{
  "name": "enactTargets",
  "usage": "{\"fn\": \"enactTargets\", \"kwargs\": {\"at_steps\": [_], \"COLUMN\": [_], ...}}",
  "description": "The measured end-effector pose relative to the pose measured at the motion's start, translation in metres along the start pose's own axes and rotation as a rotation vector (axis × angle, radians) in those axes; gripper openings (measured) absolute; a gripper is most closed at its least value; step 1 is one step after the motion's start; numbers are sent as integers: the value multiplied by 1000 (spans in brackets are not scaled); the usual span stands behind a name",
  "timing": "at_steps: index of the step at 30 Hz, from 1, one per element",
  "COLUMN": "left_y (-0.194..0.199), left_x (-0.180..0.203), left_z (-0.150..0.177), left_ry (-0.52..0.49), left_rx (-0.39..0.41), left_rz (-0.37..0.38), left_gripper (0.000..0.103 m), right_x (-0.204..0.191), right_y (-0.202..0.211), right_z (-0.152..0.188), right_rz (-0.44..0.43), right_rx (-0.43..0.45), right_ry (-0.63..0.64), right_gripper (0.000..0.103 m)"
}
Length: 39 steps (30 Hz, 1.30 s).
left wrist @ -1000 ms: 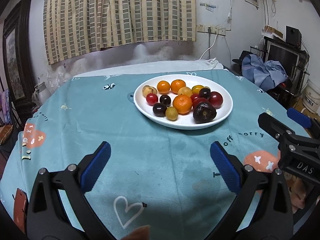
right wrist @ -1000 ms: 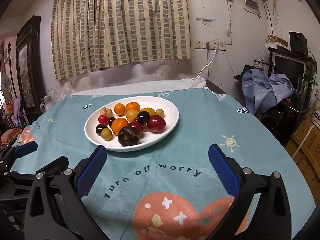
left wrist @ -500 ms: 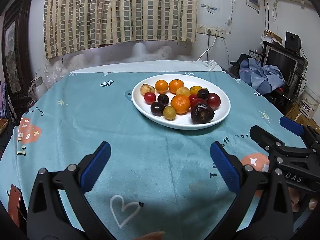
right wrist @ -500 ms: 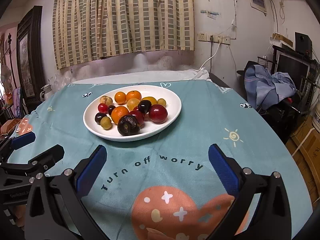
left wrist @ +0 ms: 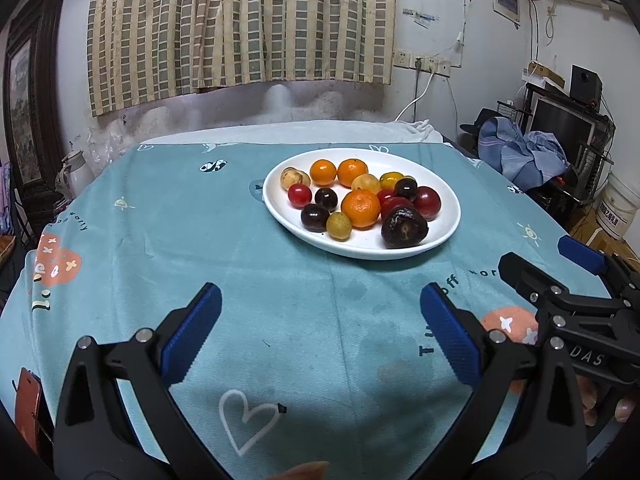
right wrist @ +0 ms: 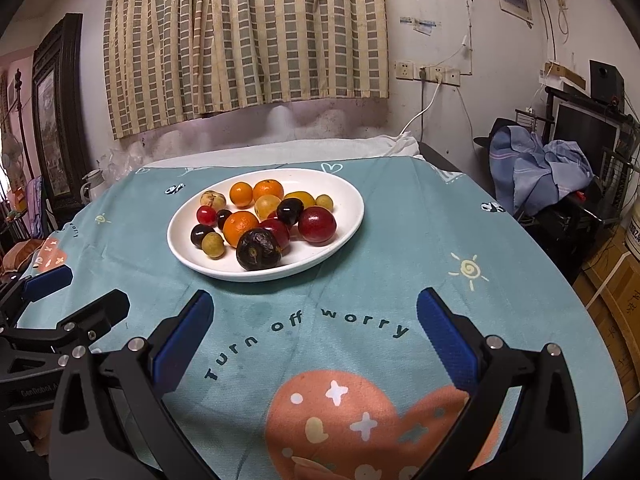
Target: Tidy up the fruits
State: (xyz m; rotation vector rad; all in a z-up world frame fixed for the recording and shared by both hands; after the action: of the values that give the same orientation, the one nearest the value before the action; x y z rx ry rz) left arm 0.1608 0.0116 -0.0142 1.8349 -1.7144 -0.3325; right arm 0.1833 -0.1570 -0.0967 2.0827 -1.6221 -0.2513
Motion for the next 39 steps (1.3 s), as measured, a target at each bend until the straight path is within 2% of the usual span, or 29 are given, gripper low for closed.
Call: {"fn": "enactTargets", "kwargs": {"at_steps": [21, 31, 39], "left_y": [-1, 3, 1], "left_x": [3, 2, 1], "left_z": [2, 4, 4], "left_ry": [-28, -50, -49], "left_rx": [6, 42, 25], "left_rz": [-18, -41, -27], "left_gripper": [101, 101, 101], "right_x": [-2, -2, -1], "right_y": [-5, -6, -6], "right_z": [3, 3, 3], "right_rz": [10, 12, 11], "right_rx": [-22, -22, -23], "right_ry": [2, 4, 4], "right_gripper": [102, 102, 102]}}
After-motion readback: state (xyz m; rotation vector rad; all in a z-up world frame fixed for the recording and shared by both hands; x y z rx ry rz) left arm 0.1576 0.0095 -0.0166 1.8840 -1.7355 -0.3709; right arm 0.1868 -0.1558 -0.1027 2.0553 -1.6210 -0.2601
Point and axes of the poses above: each gripper's, at about its wrist camera, not at the fingertips, and y roughly against the way its jaws point, x to its right, z to its underside, the point moved 2 cm from there along -y, roughly the way its jaws point, and after that the axes turned 14 degrees about y, right-handed, at the moved point
